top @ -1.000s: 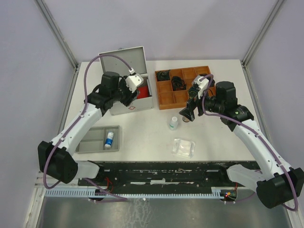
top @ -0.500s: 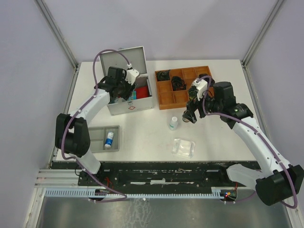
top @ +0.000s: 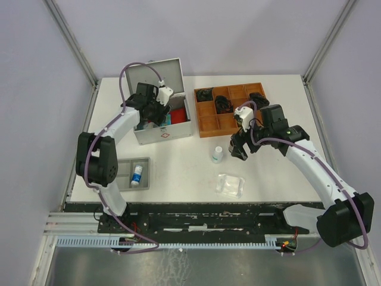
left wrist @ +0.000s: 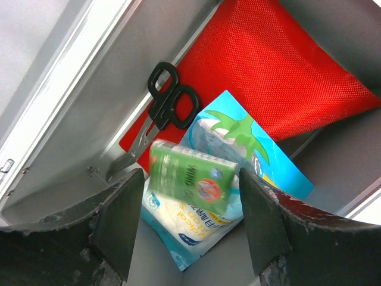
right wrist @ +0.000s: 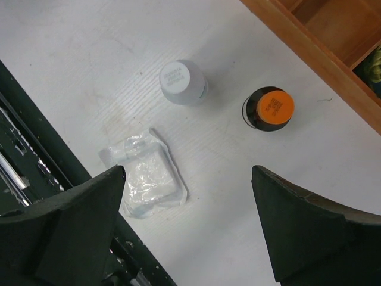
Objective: Organize the medicine kit
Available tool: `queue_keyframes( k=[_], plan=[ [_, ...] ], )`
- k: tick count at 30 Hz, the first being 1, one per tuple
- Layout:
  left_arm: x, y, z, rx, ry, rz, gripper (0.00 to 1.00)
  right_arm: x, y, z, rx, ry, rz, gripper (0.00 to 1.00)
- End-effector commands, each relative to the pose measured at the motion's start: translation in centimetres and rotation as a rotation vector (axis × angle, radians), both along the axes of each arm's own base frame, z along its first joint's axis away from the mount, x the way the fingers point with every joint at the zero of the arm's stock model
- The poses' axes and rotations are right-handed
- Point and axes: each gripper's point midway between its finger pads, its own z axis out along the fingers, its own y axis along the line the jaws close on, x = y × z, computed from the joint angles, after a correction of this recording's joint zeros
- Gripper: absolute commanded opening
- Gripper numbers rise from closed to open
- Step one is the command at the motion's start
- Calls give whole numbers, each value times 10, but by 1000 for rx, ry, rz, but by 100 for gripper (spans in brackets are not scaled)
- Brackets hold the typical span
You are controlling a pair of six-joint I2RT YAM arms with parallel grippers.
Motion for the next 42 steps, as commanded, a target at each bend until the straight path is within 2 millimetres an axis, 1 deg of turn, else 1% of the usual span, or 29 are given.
queue_keyframes(
  k=[1, 3, 5, 8, 9, 11, 12, 13, 15, 17, 19, 22, 24, 26, 31, 39, 42],
  plan=[
    [11, -5, 17, -53, -32, 16, 76, -14, -7, -3, -58, -9, 87, 96],
    [12, -4, 22, -53, -47, 21, 83, -27, -8, -12, -77, 6, 147, 96],
    [12, -1, 28, -48, -67, 27, 88, -40, -11, -22, -105, 15, 209, 97],
    [14, 2, 41, -46, -108, 41, 92, -59, -15, -39, -150, 22, 299, 97],
    [15, 4, 47, -43, -126, 56, 94, -68, -16, -49, -167, 27, 335, 97],
    [16, 8, 57, -45, -158, 75, 98, -75, -17, -60, -194, 2, 378, 98],
    [15, 8, 62, -48, -174, 80, 100, -80, -16, -69, -212, -12, 413, 98],
    [15, 10, 68, -51, -196, 88, 100, -83, -15, -76, -227, -29, 437, 98],
    [14, 12, 80, -58, -231, 99, 99, -85, -12, -86, -256, -55, 469, 95],
    [11, 14, 93, -65, -266, 106, 99, -88, -8, -96, -278, -44, 497, 91],
    [5, 15, 107, -76, -296, 106, 99, -92, -7, -106, -301, -9, 529, 85],
    [-4, 14, 121, -92, -324, 94, 99, -94, -9, -119, -340, 27, 573, 78],
    [-10, 15, 126, -92, -331, 78, 99, -93, -12, -126, -373, 27, 594, 75],
    [-17, 15, 128, -89, -331, 63, 99, -87, -13, -131, -399, 7, 596, 73],
    [-33, 17, 138, -81, -362, 28, 99, -78, -10, -136, -427, -14, 612, 66],
    [-50, 20, 162, -87, -423, 11, 99, -81, -8, -145, -461, -13, 672, 52],
    [-56, 20, 163, -99, -432, 10, 99, -79, -9, -150, -479, -10, 675, 45]
  ],
)
